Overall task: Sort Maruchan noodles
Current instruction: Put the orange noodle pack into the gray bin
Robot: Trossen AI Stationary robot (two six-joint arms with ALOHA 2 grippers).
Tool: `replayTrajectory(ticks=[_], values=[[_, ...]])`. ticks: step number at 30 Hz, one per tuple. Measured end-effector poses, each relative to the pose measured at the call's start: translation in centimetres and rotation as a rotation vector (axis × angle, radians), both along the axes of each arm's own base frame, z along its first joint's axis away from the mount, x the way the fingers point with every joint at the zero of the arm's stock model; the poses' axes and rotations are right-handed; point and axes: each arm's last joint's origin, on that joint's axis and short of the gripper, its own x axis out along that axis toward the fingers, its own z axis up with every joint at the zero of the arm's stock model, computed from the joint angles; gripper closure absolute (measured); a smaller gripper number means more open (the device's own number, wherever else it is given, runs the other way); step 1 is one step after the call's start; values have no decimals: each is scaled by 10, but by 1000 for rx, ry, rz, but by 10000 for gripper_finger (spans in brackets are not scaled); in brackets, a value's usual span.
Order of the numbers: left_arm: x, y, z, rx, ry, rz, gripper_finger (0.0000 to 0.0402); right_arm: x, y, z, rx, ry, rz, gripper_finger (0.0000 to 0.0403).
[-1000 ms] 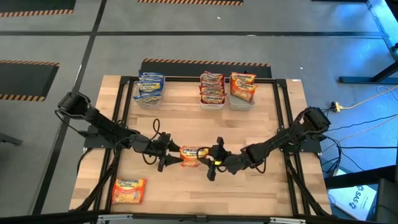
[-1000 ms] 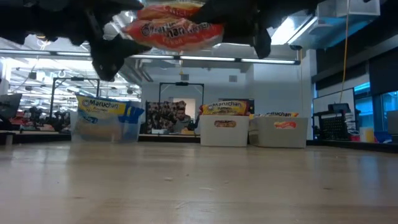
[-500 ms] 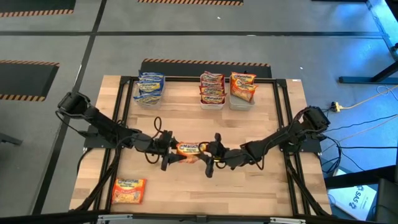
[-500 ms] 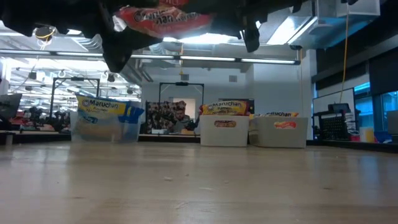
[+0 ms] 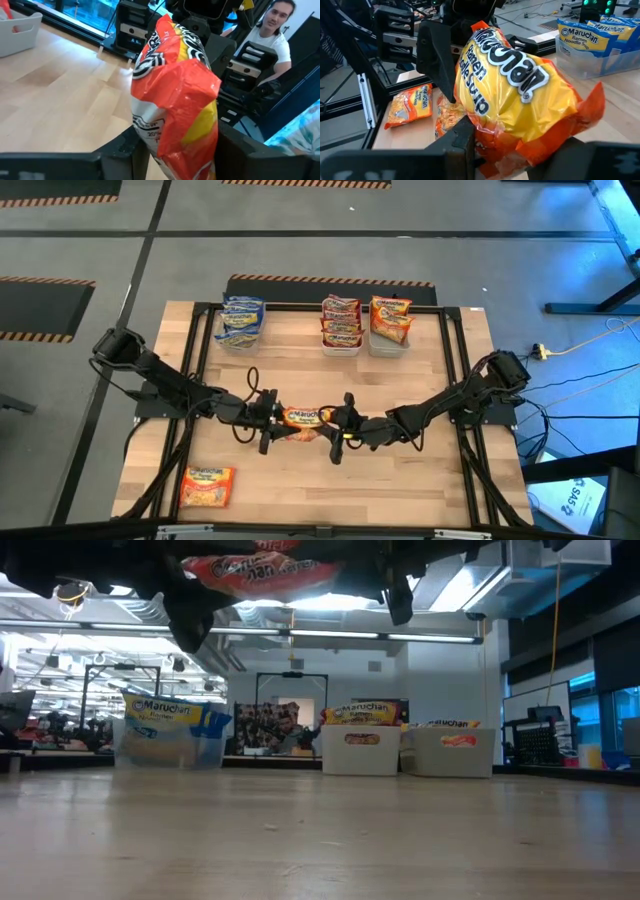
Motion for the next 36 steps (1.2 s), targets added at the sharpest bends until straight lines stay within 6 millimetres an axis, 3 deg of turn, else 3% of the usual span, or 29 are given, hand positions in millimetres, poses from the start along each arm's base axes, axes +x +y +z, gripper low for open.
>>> replayTrajectory(ticks=[4,10,17,21,25,32,36], values=[[0,0,0,23,-3,-3,245,0,1,0,10,3,27,279],[-1,0,2,48,-16,-4,246,-1,2,1,17,19,72,171],[-2,0,3,124,-12,-22,246,-32,-8,27,46,205,123,79],[-4,-4,4,257,-32,-82,246,-44,-12,46,96,194,166,62],[-4,-10,0,436,-33,-129,246,-41,-13,56,108,104,206,63],[-5,-12,-3,522,-28,-146,246,-18,-22,59,142,35,286,67],[-1,-13,0,535,0,-152,246,8,-25,70,113,109,309,68]])
